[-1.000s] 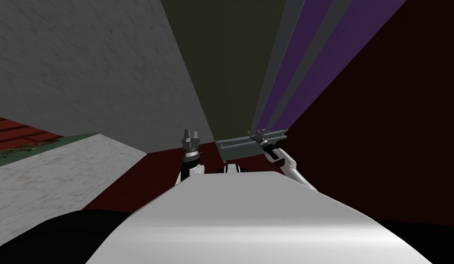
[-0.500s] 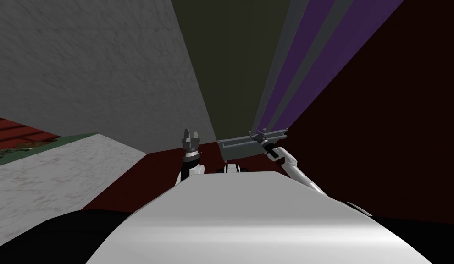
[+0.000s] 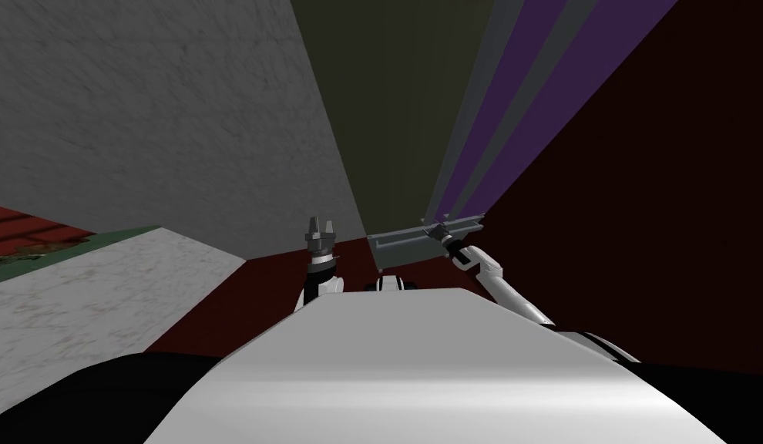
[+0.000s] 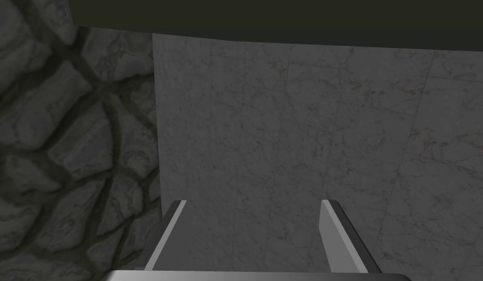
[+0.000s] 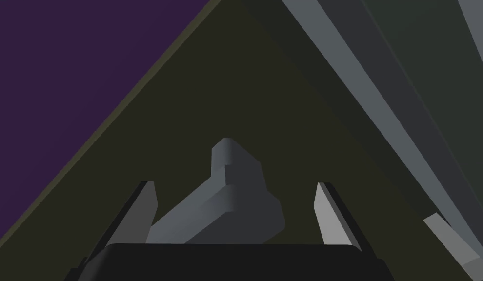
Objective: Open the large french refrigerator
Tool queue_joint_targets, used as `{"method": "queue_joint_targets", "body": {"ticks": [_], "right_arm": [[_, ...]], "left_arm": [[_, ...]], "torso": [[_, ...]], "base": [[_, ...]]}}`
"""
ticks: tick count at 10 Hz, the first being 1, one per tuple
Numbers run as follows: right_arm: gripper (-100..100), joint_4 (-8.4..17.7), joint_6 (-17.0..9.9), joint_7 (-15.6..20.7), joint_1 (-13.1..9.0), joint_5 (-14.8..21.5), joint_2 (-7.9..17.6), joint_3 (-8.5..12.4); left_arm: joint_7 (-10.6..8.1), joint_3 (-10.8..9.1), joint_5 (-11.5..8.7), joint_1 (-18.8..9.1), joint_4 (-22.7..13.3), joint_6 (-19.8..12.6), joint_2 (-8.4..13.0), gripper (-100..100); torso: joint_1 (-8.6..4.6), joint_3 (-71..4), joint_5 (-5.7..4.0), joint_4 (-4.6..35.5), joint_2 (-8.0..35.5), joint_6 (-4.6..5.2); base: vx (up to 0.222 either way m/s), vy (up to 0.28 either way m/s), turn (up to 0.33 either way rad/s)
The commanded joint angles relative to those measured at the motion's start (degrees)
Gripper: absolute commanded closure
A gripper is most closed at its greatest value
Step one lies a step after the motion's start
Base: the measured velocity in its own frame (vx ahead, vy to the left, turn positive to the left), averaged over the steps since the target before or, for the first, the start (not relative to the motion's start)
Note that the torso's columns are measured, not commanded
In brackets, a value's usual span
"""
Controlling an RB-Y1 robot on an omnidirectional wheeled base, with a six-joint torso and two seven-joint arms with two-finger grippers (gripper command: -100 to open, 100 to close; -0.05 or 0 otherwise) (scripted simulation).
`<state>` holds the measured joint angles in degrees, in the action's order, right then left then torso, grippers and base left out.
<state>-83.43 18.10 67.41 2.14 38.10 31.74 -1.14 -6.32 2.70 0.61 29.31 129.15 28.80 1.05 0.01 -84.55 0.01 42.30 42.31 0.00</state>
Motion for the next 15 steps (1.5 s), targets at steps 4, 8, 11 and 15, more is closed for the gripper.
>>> {"method": "queue_joint_targets", "body": {"ticks": [4,8,11,15], "right_arm": [[100,0.6,-1.9,1.5,-0.1,0.5,0.0,1.5],[100,0.8,-4.3,2.0,0.0,0.5,-0.8,3.5],[100,1.0,-6.8,2.5,0.2,0.5,-1.5,5.5],[-100,0.3,-8.0,1.7,0.5,0.3,-0.5,5.2]], "left_arm": [[0.00,-0.01,0.0,0.0,0.0,0.0,0.0,0],[0.00,0.02,0.0,0.0,0.0,0.0,0.0,0],[0.00,0.02,0.0,0.0,0.0,0.0,0.0,0],[0.00,0.01,0.0,0.0,0.0,0.0,0.0,0]], "torso": [[-0.04,0.0,-0.09,-0.1,-0.1,-0.10],[0.24,0.0,0.05,0.0,0.0,-0.02],[-0.13,0.0,-0.04,0.0,0.0,0.00],[-0.30,-0.2,-0.06,-0.1,-0.3,-0.03]], "base": [[-0.027,0.040,-0.052],[-0.113,0.219,-0.132],[-0.151,0.226,-0.149],[-0.083,0.123,-0.044]]}}
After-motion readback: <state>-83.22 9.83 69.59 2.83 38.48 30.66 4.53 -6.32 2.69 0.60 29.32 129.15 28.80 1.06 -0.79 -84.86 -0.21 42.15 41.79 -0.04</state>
